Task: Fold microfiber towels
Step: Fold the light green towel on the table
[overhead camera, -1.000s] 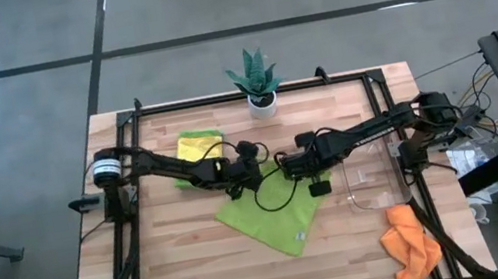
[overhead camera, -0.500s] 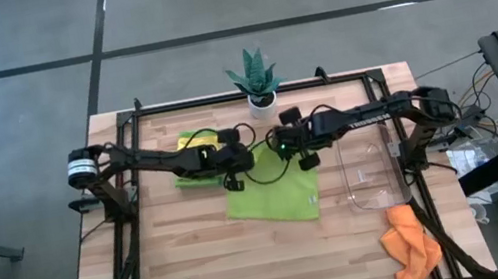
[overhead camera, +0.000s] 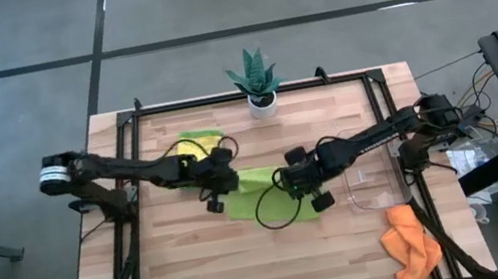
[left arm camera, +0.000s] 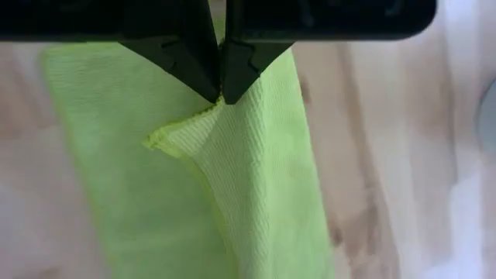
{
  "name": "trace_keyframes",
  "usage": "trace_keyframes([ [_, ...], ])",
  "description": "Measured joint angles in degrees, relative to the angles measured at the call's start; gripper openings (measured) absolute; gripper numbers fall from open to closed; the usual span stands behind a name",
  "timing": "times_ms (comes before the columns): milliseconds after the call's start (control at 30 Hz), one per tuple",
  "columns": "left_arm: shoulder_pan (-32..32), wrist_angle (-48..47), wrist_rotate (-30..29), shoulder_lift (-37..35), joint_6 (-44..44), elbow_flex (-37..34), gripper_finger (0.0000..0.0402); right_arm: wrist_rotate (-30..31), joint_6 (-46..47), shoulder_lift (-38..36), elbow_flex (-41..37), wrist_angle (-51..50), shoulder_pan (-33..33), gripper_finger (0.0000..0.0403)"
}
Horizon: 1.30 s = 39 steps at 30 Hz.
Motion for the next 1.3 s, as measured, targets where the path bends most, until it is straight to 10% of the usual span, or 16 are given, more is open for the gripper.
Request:
trace_keyframes([
  [567,-0.37,13.38,17.69,-2.1,-5.96,-11.41,0.0,-14.96,12.53,6.82,0.96,4.45,2.58,0.0009],
  [1300,-0.37,12.6,17.67,-2.06,-5.96,-11.83,0.0,-23.79,23.65,17.3,9.83,3.56,2.96,0.0009],
])
